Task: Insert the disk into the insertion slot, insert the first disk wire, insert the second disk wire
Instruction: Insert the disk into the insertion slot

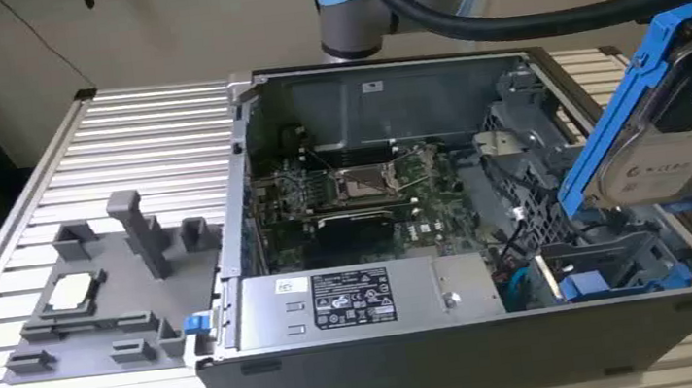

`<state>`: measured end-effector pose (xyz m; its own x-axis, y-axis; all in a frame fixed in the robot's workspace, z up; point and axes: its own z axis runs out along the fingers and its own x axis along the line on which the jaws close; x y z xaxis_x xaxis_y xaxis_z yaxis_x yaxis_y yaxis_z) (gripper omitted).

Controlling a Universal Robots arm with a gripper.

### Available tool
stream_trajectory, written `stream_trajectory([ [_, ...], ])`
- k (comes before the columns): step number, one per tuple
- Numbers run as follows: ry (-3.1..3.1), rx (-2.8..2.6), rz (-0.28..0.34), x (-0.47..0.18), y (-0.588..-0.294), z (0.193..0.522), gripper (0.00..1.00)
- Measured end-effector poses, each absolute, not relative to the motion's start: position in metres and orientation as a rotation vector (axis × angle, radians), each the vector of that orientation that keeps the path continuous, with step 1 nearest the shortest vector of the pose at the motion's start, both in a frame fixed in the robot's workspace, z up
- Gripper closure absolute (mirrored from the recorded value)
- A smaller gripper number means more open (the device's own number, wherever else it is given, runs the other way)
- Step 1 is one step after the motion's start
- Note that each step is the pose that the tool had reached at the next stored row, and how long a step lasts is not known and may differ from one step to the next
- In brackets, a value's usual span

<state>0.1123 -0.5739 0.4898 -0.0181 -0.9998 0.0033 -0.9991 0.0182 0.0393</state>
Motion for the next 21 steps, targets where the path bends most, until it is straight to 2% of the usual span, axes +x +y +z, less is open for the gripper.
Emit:
stream_trajectory([
  [21, -2.224, 2.184, -0.05, 0.113, -0.576, 0.478, 0.67],
])
